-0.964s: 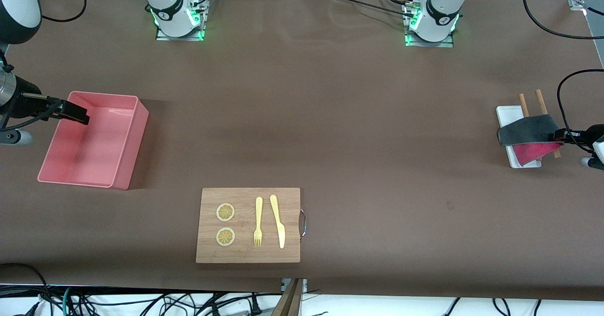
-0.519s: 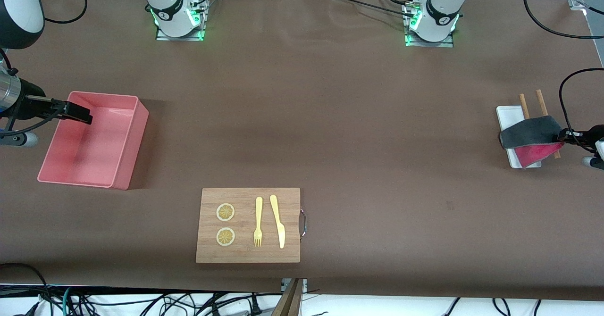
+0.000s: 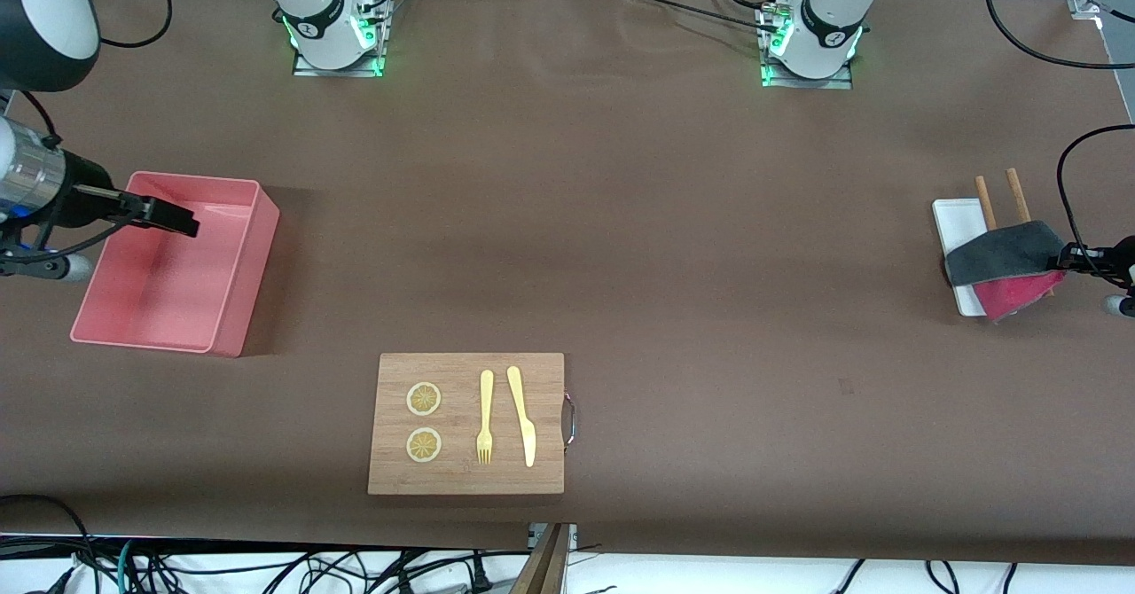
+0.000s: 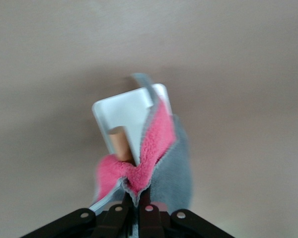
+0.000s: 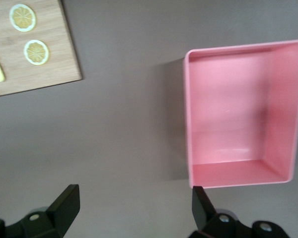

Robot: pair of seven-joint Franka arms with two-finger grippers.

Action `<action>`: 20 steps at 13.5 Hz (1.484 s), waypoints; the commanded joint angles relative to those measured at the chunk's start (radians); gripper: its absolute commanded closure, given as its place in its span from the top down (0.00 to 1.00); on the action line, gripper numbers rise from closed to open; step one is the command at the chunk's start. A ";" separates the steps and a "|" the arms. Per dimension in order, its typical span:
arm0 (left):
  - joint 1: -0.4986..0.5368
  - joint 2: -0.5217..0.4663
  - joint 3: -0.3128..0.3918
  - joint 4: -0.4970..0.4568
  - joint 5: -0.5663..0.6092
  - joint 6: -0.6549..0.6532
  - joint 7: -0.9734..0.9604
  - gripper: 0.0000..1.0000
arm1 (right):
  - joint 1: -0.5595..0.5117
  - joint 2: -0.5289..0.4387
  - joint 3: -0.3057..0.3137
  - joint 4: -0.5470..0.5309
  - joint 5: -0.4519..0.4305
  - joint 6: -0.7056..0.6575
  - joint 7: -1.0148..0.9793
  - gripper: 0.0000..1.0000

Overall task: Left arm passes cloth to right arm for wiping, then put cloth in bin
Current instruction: 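Carry the cloth with the left gripper toward the right gripper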

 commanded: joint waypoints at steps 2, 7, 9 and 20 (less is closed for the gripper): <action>-0.110 -0.023 0.002 0.132 -0.049 -0.236 -0.143 0.00 | 0.074 0.028 0.000 0.002 0.049 0.064 0.167 1.00; -0.292 -0.024 0.003 0.168 -0.292 -0.384 -0.450 0.00 | 0.144 0.070 0.000 0.002 0.122 0.163 0.372 1.00; -0.374 -0.024 0.003 0.169 -0.418 -0.393 -0.663 0.00 | 0.170 0.085 0.000 0.002 0.150 0.199 0.450 1.00; -0.659 -0.006 0.003 0.245 -0.983 -0.312 -1.391 0.00 | 0.356 0.231 0.002 0.003 0.242 0.494 0.953 1.00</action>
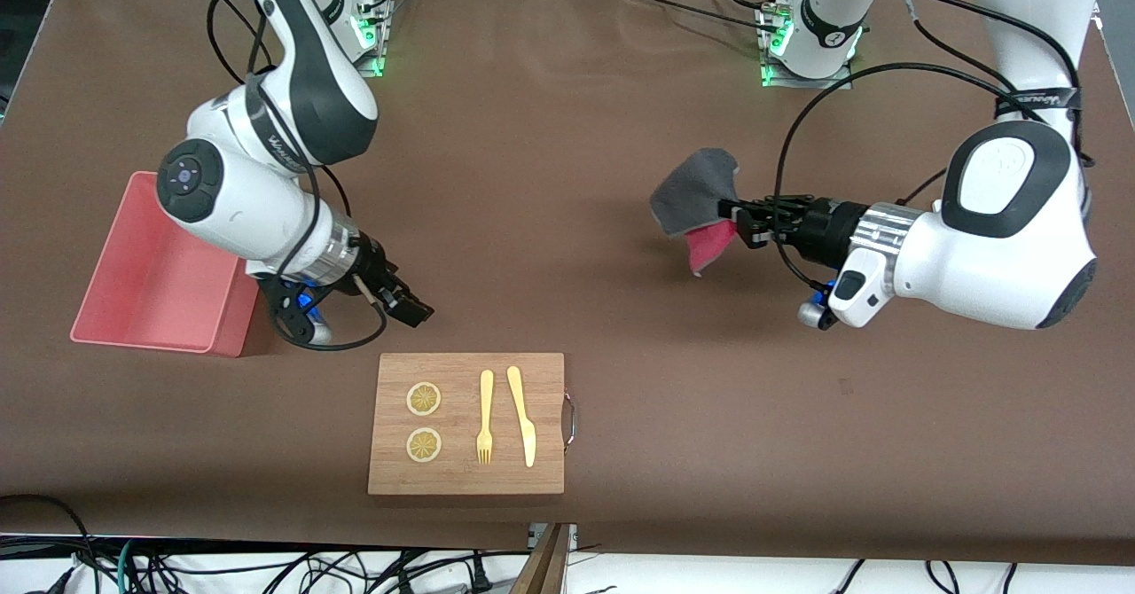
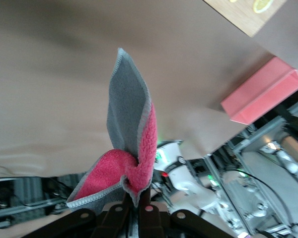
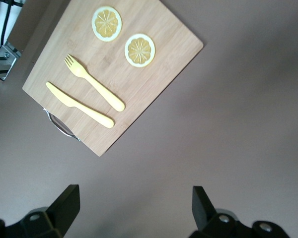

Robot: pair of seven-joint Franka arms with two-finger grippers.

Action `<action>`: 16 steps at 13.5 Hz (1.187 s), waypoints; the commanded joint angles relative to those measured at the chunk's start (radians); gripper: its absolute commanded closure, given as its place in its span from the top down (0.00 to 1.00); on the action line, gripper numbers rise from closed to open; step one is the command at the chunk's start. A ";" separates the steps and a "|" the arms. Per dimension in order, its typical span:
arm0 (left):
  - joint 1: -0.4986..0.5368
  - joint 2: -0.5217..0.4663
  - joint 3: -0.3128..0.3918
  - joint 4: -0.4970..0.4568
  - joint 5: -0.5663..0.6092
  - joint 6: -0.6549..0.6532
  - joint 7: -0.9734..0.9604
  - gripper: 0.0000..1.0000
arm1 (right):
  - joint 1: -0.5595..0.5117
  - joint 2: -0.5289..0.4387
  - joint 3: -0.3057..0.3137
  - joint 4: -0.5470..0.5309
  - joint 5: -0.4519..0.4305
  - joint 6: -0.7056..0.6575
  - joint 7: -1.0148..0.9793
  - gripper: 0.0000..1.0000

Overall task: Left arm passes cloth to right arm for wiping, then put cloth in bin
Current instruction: 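Carry the cloth with the left gripper toward the right gripper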

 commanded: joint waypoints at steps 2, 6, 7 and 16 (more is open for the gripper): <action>-0.077 0.027 0.014 0.027 -0.165 0.083 -0.125 0.00 | 0.052 0.001 -0.007 0.004 0.054 0.051 0.164 1.00; -0.208 0.027 0.014 0.027 -0.224 0.319 -0.278 0.00 | 0.072 -0.008 -0.007 0.006 0.166 0.046 0.247 1.00; -0.242 0.027 0.014 0.029 -0.224 0.379 -0.298 0.00 | 0.072 -0.016 -0.005 0.006 0.175 0.035 0.239 1.00; -0.357 0.024 0.024 0.027 -0.207 0.573 -0.455 0.00 | 0.067 -0.042 -0.008 0.001 0.174 -0.222 0.188 1.00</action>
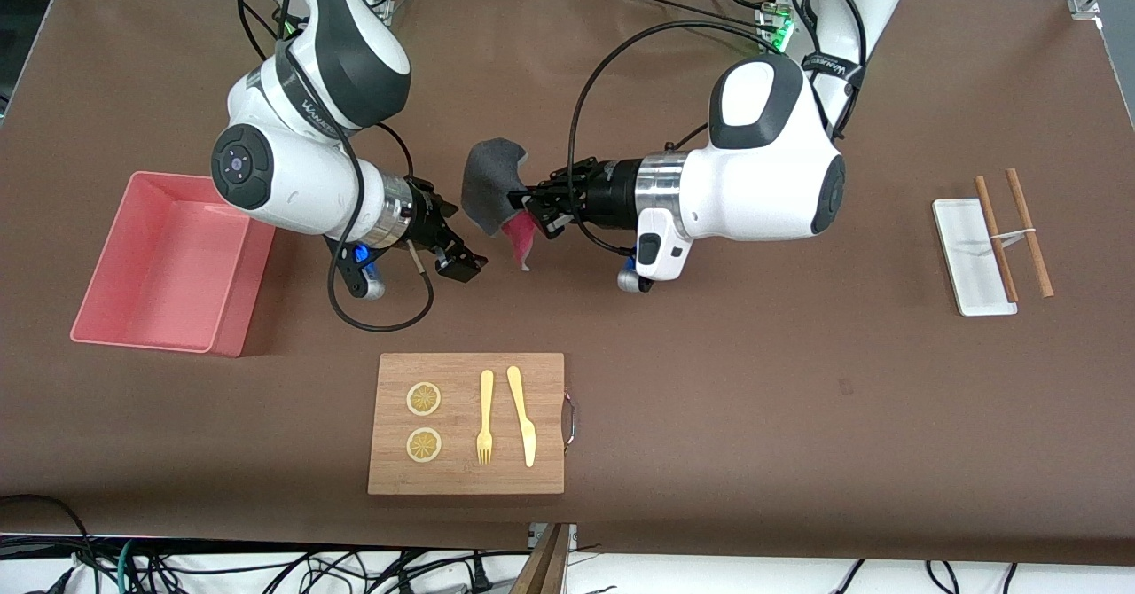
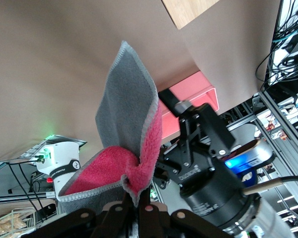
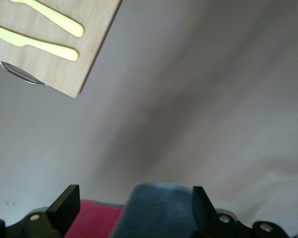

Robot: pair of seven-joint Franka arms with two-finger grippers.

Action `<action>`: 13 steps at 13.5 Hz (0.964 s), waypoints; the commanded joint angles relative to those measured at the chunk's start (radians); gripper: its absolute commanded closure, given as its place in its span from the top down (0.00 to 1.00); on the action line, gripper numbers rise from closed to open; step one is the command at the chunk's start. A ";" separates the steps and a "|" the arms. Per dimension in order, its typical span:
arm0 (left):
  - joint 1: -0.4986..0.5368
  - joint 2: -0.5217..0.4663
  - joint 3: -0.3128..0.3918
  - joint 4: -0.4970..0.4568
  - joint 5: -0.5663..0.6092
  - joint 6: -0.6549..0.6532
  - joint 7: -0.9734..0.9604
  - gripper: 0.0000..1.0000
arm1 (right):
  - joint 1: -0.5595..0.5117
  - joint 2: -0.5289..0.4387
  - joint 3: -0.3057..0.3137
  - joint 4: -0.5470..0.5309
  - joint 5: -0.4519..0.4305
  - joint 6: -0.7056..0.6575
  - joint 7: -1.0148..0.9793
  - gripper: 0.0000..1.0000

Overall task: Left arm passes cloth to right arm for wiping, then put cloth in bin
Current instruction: 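Grasp the cloth with the right gripper beside the left gripper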

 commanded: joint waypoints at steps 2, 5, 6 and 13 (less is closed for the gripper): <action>-0.002 0.008 0.011 0.025 -0.008 -0.005 -0.033 0.00 | 0.001 -0.004 -0.008 -0.007 0.016 -0.032 -0.022 1.00; 0.001 0.008 0.011 0.025 -0.008 -0.005 -0.033 0.00 | 0.001 -0.001 -0.006 -0.009 0.016 -0.084 -0.048 1.00; 0.003 0.006 0.011 0.025 -0.008 -0.005 -0.031 0.00 | -0.002 -0.001 -0.006 -0.009 0.016 -0.119 -0.052 1.00; 0.008 0.005 0.011 0.025 -0.008 -0.007 -0.031 0.03 | -0.008 0.003 -0.009 -0.013 0.129 -0.201 -0.027 0.99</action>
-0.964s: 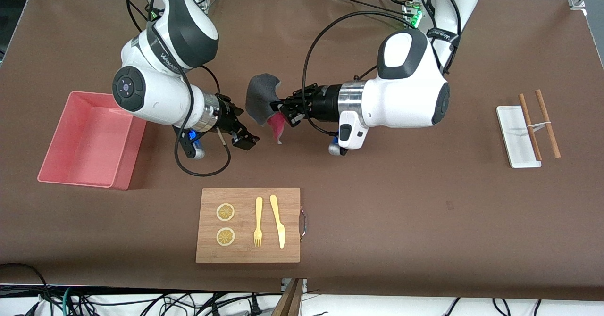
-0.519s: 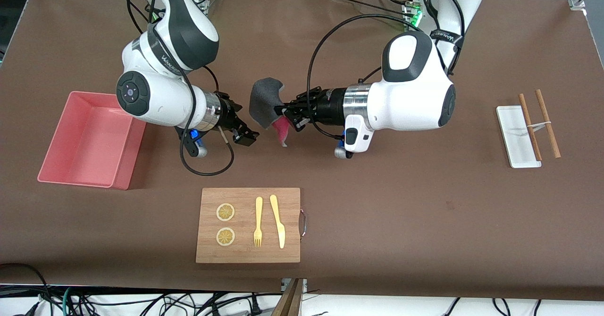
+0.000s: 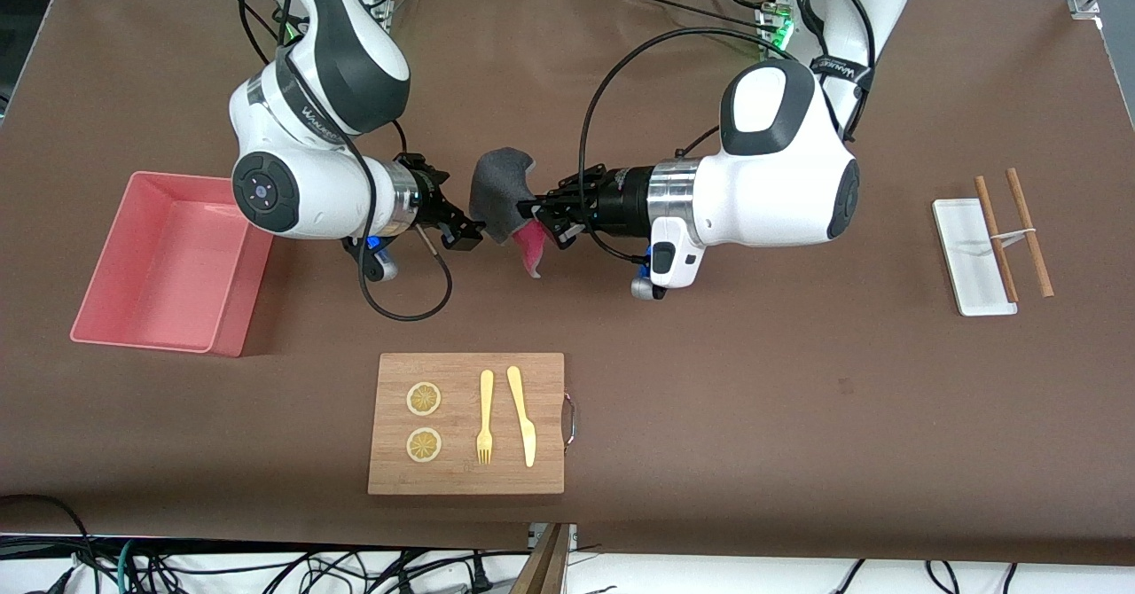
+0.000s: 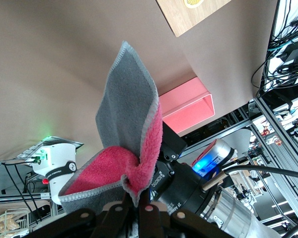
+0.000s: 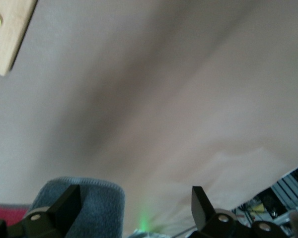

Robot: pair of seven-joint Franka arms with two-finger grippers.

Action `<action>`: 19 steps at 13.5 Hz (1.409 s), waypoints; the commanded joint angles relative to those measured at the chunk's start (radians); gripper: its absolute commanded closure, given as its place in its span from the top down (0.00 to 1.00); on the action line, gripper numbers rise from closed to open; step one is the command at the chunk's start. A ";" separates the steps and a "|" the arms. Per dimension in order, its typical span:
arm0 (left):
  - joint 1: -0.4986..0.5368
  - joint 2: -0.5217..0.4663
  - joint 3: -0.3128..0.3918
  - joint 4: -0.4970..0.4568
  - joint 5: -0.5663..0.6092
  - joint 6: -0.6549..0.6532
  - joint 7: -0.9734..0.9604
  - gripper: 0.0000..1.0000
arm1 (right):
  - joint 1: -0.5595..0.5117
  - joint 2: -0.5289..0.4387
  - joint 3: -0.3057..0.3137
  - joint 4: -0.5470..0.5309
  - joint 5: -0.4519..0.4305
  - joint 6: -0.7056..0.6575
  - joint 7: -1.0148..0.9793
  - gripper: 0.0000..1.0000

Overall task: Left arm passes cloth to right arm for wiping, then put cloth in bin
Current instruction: 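Grasp the cloth with the right gripper beside the left gripper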

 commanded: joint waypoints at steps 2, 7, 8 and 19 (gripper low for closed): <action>0.002 0.005 0.003 0.023 -0.008 -0.007 -0.017 0.05 | -0.021 -0.003 -0.007 -0.006 0.103 -0.007 0.049 0.99; 0.005 0.005 0.003 0.023 -0.008 -0.007 -0.017 0.08 | -0.030 0.014 -0.009 -0.007 0.200 0.030 0.111 0.31; 0.005 0.005 0.003 0.023 -0.008 -0.008 -0.017 0.09 | -0.029 0.016 -0.007 -0.007 0.200 0.047 0.120 0.12; 0.036 0.003 0.003 0.023 -0.012 -0.013 -0.016 0.91 | -0.030 0.034 -0.007 0.001 0.187 0.079 0.108 0.00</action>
